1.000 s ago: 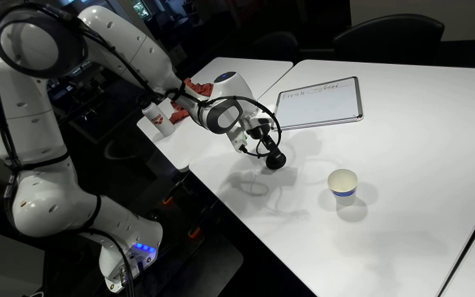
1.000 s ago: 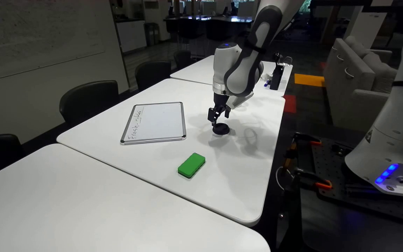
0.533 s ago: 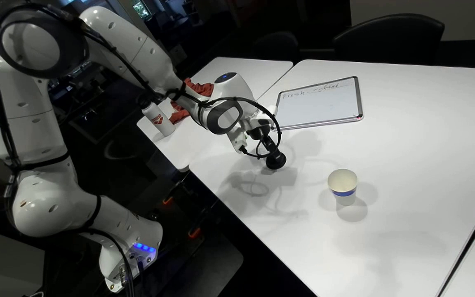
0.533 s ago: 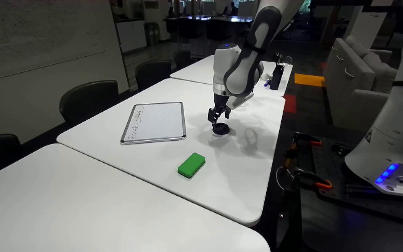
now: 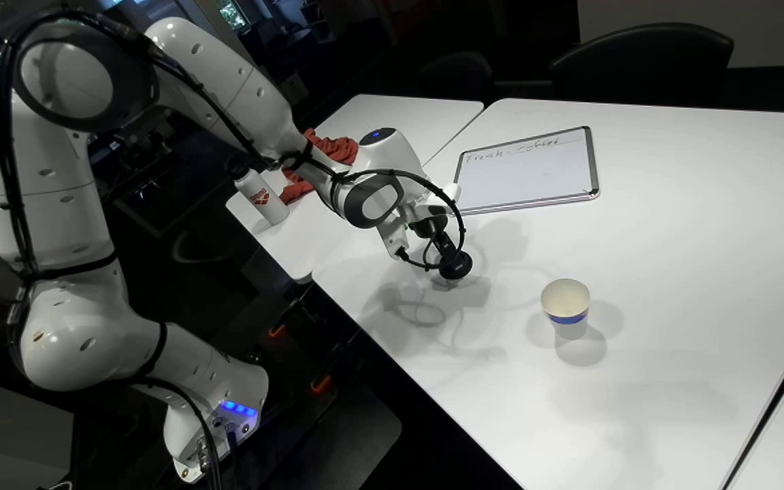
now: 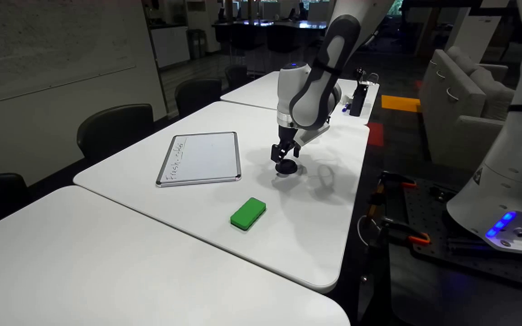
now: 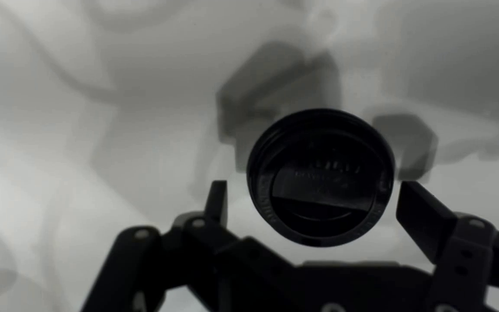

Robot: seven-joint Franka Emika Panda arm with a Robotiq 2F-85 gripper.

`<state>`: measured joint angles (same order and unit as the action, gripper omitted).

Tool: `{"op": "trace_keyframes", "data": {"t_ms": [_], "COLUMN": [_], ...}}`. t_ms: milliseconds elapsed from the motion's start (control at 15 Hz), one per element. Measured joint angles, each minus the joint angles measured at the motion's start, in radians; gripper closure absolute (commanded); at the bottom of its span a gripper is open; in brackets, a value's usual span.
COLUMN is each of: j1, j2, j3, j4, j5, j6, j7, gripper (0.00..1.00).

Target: Put the black lid on top of the blue and white coffee cup

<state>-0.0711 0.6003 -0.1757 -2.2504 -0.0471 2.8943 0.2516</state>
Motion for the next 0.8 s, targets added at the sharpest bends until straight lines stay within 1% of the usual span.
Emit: {"op": "trace_keyframes", "data": {"t_ms": [400, 467, 600, 667, 800], "j1": [-0.013, -0.014, -0.016, -0.017, -0.018], "j2": [0.039, 0.044, 0.048, 0.049, 0.049], "j3": [0.008, 0.009, 0.010, 0.011, 0.014], "j4": [0.035, 0.039, 0.046, 0.049, 0.055], "j5": [0.015, 0.016, 0.018, 0.019, 0.021], "j6": [0.005, 0.005, 0.005, 0.005, 0.005], "j7": [-0.042, -0.049, -0.057, -0.063, -0.071], "gripper": [0.01, 0.12, 0.26, 0.32, 0.38]}}
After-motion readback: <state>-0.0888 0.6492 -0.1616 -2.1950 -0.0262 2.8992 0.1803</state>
